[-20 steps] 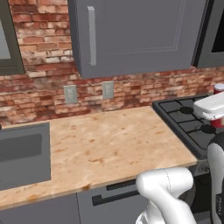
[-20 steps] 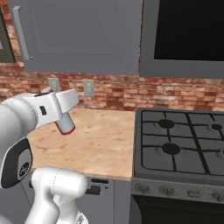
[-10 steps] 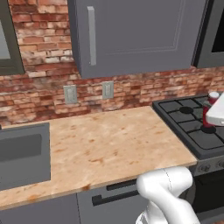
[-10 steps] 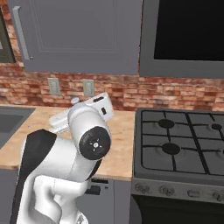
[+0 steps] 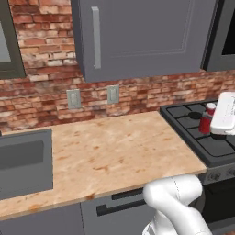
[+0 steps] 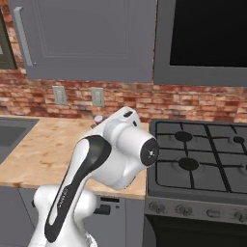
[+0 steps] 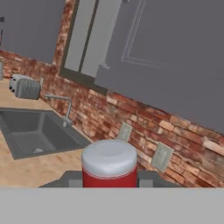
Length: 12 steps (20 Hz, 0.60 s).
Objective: Collect the paprika, ketchup, and shaker from the cabinet and place them next to the stove.
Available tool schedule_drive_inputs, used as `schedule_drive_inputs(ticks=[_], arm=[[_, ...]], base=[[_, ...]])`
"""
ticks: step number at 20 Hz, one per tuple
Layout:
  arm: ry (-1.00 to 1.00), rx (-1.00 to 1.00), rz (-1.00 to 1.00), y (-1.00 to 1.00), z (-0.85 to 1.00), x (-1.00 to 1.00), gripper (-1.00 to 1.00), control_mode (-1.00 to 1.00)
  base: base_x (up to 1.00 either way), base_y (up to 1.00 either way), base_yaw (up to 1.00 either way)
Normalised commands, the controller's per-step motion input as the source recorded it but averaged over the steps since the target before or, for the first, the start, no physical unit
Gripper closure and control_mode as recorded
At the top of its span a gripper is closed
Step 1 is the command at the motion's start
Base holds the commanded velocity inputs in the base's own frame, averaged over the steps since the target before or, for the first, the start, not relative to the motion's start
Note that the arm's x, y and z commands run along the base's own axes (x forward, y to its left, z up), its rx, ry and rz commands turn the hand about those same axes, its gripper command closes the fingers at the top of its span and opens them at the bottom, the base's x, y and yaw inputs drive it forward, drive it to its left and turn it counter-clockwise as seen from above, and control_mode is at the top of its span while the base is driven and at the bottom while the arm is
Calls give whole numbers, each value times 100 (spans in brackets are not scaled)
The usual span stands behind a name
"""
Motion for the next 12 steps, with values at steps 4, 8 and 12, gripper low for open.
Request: schedule_drive_inputs(ticks=[4,8,12], arm=[[1,0,15,0,-33,69,100,-100],[0,2,16,-5,-28,67,100,-100],[7,0,13,-1,-16,71,100,-100]], base=[[0,0,0],[0,0,0],[0,0,0]])
